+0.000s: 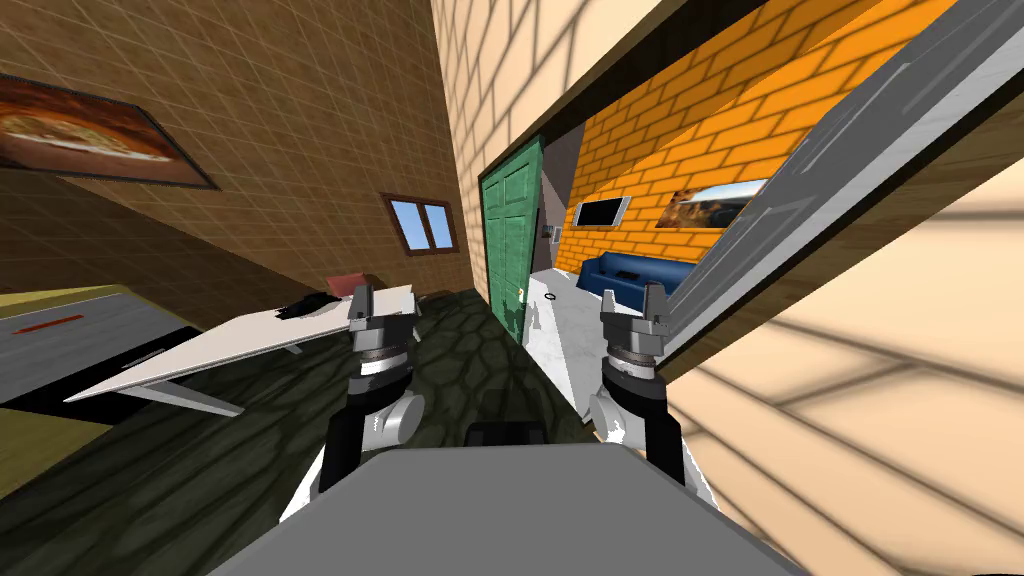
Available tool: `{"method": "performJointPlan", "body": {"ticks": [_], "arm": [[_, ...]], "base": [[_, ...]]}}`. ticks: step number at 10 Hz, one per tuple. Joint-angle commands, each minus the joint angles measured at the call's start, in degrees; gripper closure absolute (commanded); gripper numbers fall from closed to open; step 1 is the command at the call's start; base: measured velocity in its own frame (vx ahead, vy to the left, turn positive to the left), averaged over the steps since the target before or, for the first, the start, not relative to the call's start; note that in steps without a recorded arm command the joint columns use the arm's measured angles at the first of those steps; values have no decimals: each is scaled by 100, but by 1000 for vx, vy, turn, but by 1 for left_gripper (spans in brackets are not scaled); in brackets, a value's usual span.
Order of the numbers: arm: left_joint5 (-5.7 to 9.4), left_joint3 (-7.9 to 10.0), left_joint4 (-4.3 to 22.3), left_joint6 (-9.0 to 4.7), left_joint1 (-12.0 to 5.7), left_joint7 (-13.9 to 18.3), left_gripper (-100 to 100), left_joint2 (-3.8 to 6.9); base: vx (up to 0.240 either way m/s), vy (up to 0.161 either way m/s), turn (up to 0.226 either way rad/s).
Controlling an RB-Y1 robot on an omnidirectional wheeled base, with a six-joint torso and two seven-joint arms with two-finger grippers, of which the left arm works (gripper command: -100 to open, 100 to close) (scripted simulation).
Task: Push the door open
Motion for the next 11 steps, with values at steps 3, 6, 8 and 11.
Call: {"method": "performJointPlan", "body": {"ticks": [3,6,8,11], "arm": [[125,-60,437,-60,-115,-69,-100,88],[200,-96,698,-96,-184,-110,-100,130],[285,-138,996,-138,-263,-157,-100,173],[379,-183,1326,-183,-350,-210,-100,216]], "base": [[112,44,-259],[102,47,-128],[115,63,-240],[79,66,-169]]}}
